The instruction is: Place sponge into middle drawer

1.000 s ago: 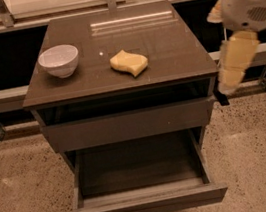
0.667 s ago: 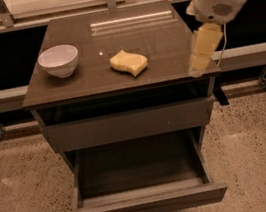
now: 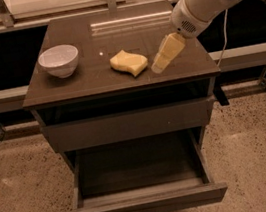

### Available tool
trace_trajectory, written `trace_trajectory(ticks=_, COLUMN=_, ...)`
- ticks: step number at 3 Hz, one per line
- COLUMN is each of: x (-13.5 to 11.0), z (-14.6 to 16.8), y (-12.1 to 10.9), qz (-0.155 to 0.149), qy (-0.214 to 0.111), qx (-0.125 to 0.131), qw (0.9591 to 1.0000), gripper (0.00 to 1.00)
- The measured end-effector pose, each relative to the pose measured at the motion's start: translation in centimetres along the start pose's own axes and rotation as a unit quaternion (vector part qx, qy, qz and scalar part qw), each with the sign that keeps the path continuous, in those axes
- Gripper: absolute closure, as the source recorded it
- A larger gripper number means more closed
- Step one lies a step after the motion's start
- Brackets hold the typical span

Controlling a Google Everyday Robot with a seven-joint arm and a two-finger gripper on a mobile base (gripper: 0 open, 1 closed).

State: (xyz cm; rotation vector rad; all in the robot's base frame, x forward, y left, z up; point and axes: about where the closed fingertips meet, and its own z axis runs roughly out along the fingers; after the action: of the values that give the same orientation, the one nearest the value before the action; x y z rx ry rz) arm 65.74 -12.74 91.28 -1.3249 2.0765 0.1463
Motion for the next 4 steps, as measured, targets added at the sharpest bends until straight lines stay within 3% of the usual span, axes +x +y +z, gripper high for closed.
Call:
trace_trajectory(ticks=1, x=-1.1, z=3.8, y=0.1, qz=0.042, qy=-0.030, qx=-0.003, qw=0.9987, gripper=0.00)
trace_trajectory(ticks=3, x=-3.1, z=8.4, y=0.5, qz=0.080, qy=-0.056, qx=-0.022, qw=0.9950, gripper=0.00)
trace_trajectory(ticks=4, x=-3.0, z=10.0, y=0.5, qz=0.098, qy=-0.073, qx=-0.031, qw=0.9920, gripper=0.13)
